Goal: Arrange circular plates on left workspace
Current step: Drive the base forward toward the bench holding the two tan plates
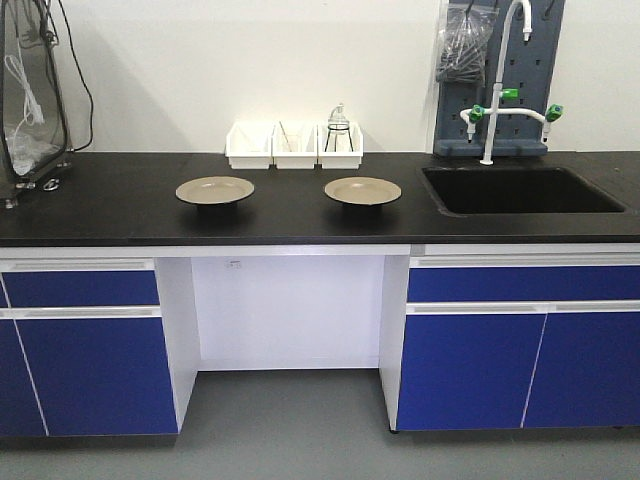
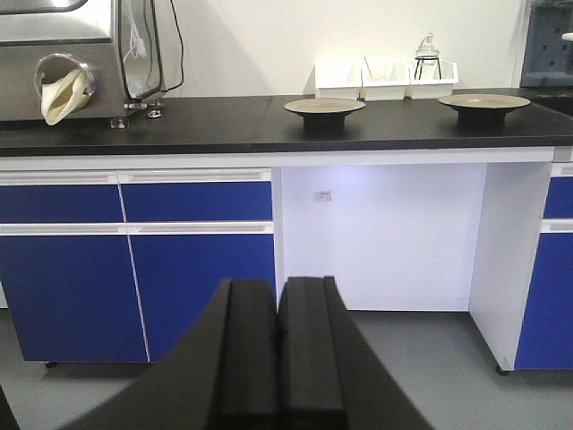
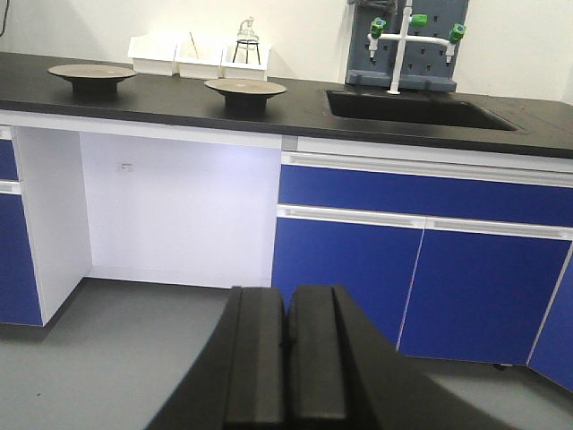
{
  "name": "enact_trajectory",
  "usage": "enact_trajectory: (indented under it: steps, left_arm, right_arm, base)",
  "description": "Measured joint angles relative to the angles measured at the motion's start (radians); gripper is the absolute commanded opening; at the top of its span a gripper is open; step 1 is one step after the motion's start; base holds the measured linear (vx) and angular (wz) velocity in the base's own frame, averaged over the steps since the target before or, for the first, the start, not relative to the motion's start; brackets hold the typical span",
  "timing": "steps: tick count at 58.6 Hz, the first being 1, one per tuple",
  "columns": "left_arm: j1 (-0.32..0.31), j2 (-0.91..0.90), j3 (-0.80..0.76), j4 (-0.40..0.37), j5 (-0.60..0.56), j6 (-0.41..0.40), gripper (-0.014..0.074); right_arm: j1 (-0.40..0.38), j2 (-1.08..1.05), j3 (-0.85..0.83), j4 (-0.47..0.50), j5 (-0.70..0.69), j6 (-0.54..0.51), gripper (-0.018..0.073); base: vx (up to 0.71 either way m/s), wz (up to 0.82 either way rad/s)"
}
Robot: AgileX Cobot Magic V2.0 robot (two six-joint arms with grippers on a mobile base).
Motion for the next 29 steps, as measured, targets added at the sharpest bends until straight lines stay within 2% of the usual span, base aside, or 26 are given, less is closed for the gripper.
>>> enact_trajectory:
  steps: [14, 29]
  left_arm:
    - [0.0, 0.0, 0.0, 0.0, 0.0, 0.0, 0.0002]
    - [0.0, 0.0, 0.0, 0.0, 0.0, 0.0, 0.0002]
  right_arm:
    - [0.0, 0.0, 0.0, 0.0, 0.0, 0.0, 0.0002]
    - [0.0, 0.0, 0.0, 0.0, 0.0, 0.0, 0.0002]
  base:
    - [0.05, 0.0]
    - [0.2, 0.08]
